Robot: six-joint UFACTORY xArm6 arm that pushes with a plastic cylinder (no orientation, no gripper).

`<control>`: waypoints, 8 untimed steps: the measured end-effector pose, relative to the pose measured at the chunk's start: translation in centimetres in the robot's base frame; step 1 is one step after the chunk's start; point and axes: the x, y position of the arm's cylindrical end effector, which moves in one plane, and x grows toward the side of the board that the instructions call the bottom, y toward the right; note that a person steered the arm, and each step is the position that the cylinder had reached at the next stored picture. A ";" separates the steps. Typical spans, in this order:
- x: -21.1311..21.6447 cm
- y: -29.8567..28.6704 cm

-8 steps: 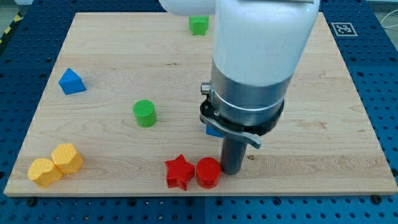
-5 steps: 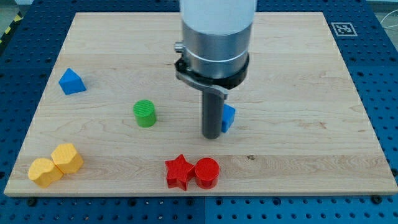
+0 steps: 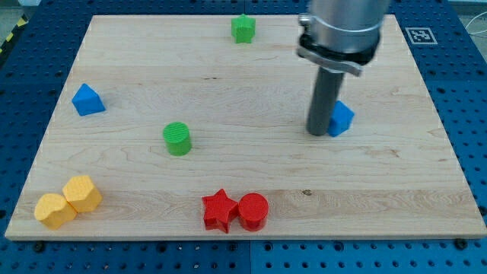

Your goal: Move the blue cube to the center right

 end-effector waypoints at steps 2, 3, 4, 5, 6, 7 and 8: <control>-1.1 5.7; -3.0 7.2; -4.2 8.4; -4.3 5.2; -5.9 4.5; -7.6 7.2; -7.7 10.5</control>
